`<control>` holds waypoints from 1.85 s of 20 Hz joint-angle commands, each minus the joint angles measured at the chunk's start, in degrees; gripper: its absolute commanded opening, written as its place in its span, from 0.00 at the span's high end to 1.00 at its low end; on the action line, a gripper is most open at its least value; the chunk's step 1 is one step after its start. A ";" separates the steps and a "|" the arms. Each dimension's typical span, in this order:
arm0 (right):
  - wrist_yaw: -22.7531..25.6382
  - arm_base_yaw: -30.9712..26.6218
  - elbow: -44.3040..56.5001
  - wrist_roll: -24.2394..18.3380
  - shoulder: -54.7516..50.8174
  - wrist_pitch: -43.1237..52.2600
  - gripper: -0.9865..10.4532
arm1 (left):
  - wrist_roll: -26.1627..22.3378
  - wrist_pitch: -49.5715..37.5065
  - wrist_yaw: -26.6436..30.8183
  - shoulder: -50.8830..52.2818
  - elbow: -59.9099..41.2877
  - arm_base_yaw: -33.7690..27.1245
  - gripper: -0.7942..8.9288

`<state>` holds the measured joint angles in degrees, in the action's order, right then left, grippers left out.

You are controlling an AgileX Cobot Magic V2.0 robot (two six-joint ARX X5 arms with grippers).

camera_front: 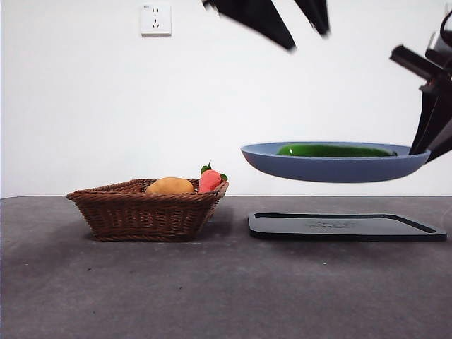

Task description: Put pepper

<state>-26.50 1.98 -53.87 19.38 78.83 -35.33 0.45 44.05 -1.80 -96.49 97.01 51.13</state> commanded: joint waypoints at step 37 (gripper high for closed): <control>5.90 -4.61 -21.75 -1.03 28.15 4.81 0.78 | -0.68 11.76 4.83 21.66 1.81 -6.23 0.66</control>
<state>-20.78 -2.42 -74.35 19.49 107.18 -31.38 -0.01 56.01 2.87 -74.19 97.51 44.62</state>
